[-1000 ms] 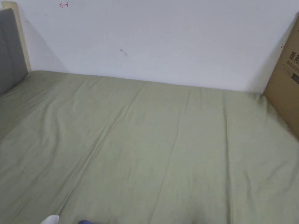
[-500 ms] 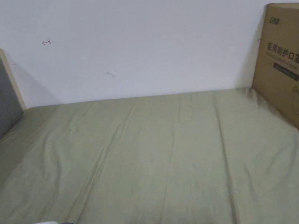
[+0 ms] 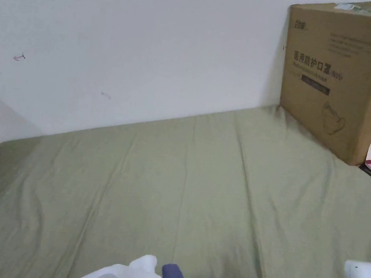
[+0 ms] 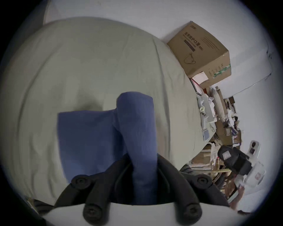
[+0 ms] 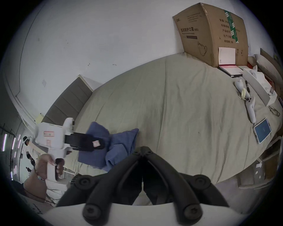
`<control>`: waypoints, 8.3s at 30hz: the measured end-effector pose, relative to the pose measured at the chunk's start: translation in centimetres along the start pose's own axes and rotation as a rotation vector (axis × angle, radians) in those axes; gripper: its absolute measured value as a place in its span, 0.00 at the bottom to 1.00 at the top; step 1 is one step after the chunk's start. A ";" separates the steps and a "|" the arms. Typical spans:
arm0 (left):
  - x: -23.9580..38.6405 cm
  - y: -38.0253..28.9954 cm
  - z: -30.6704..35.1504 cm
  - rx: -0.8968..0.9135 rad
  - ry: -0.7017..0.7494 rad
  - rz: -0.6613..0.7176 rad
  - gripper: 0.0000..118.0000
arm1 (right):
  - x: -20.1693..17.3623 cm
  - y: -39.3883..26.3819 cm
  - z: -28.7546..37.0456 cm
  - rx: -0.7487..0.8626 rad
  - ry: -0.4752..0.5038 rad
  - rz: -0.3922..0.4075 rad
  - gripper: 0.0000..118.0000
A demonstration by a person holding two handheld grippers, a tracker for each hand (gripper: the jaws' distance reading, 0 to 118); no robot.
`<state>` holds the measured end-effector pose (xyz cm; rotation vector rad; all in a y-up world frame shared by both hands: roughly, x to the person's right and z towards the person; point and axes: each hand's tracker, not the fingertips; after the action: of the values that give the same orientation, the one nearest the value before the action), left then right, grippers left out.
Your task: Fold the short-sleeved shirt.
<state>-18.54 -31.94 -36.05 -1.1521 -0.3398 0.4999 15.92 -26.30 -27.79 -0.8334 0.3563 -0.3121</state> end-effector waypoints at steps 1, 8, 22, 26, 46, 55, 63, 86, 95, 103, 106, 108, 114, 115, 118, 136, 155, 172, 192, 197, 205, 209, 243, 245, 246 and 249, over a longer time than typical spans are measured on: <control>0.1 0.1 -1.2 -0.021 0.007 -0.011 0.06 | 0.1 0.0 0.0 -0.001 -0.002 -0.001 0.00; -0.4 -0.5 -5.7 -0.115 -0.230 0.127 0.87 | 0.5 -0.3 -0.6 -0.024 -0.011 -0.021 0.00; 0.6 -1.9 6.9 0.278 -0.074 -0.238 0.41 | 0.8 0.1 -0.2 -0.002 -0.023 -0.011 0.00; 1.9 -3.0 7.2 0.254 -0.034 -0.309 0.05 | 1.1 0.1 0.3 0.051 -0.009 -0.036 0.00; 2.2 -3.4 -11.3 -0.087 -0.048 -0.081 0.03 | 1.1 0.2 0.1 0.040 -0.027 -0.023 0.00; 2.2 -4.6 1.0 0.408 -0.095 -0.176 0.04 | -0.6 0.2 -0.2 0.073 -0.001 -0.008 0.00; 2.7 -4.6 16.2 0.933 0.216 -0.313 0.05 | -6.9 3.8 3.3 0.414 0.013 0.227 0.00; 4.0 -6.2 17.1 1.215 0.524 -0.443 0.05 | -9.0 5.5 3.1 0.813 -0.240 0.355 0.00; 3.7 -5.3 19.2 1.177 0.499 -0.443 0.05 | -8.8 6.1 2.0 0.651 -0.096 0.383 0.00; -0.7 -5.8 20.0 0.985 0.399 -0.354 0.05 | -5.0 1.9 -11.9 -0.345 0.147 0.112 0.00; -3.7 -6.0 19.0 0.848 0.250 -0.286 0.05 | -3.5 -1.4 -14.7 -0.434 0.152 0.044 0.00; -5.9 -5.9 17.8 0.743 0.138 -0.219 0.05 | -1.9 -2.2 -16.4 -0.461 0.168 -0.069 0.00; -12.4 -4.6 12.3 0.392 -0.201 0.080 0.05 | 0.1 -2.5 -17.3 -0.461 0.155 -0.094 0.00; -13.2 -4.6 11.3 0.354 -0.245 0.106 0.05 | 0.2 -2.5 -17.3 -0.465 0.156 -0.088 0.00; -15.5 -4.5 8.2 0.276 -0.402 0.176 0.27 | 0.0 -2.5 -17.5 -0.472 0.161 -0.060 0.00; -17.0 -3.0 -7.3 -0.044 -0.747 0.288 1.00 | 0.1 -3.3 -17.5 -0.449 0.151 -0.103 0.00; -18.3 -3.1 4.6 0.178 -0.562 0.317 0.20 | -1.0 -1.4 -10.7 -0.263 0.177 -0.148 0.00; -34.2 6.0 24.9 0.068 0.524 0.058 0.20 | -4.1 1.5 -6.4 -0.214 0.123 -0.016 0.00; -26.1 2.2 27.9 0.272 0.411 0.068 0.89 | -4.9 2.3 -6.6 -0.205 0.100 0.016 0.00; -17.8 -0.3 23.0 0.292 0.293 -0.073 0.79 | -5.7 3.0 -5.9 -0.185 0.077 0.060 0.00; -6.2 -3.0 19.1 0.599 0.293 -0.252 0.03 | -7.5 4.3 -3.5 -0.068 -0.025 0.139 0.00; -1.0 -3.6 19.1 0.791 0.303 -0.330 0.01 | -8.7 5.3 -0.8 0.137 0.017 0.165 0.00; 7.7 -5.8 20.1 1.267 0.482 -0.468 0.98 | -12.6 5.5 3.4 0.828 -0.146 0.382 0.97; 7.9 -6.1 19.9 1.267 0.503 -0.481 0.98 | -12.5 5.4 3.5 0.831 -0.143 0.382 1.00; 7.9 -6.2 20.0 1.270 0.504 -0.480 0.98 | -12.5 5.4 3.5 0.828 -0.145 0.380 1.00; 7.8 -6.4 20.1 1.273 0.503 -0.458 0.98 | -12.6 5.3 3.6 0.821 -0.156 0.382 1.00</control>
<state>-20.76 -14.04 -22.58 0.0816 0.1756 -0.0470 6.86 -15.51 -27.27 0.0248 0.2028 -0.0173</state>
